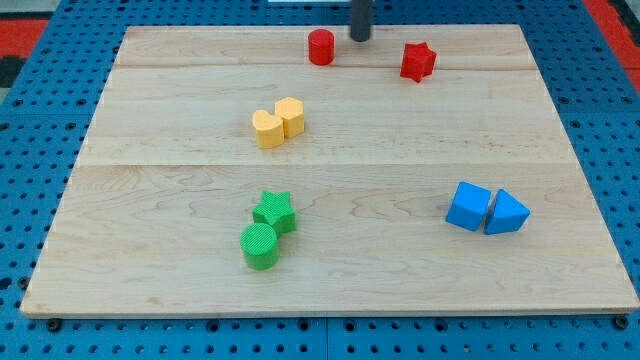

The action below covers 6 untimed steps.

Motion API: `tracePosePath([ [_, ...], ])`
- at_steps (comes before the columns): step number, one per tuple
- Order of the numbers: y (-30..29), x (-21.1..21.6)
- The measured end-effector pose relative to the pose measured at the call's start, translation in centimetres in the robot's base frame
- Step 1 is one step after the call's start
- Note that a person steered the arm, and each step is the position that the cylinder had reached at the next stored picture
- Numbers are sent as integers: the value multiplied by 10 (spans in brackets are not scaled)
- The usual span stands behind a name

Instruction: Push the red circle towards the right

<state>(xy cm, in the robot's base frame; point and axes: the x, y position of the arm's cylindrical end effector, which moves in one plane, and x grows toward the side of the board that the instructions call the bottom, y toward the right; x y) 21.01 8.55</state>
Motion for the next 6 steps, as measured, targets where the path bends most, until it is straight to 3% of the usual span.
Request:
tracePosePath([
  [2, -62, 74],
  [3, -141, 85],
  [4, -168, 21],
  [5, -124, 1],
  [6, -119, 37],
])
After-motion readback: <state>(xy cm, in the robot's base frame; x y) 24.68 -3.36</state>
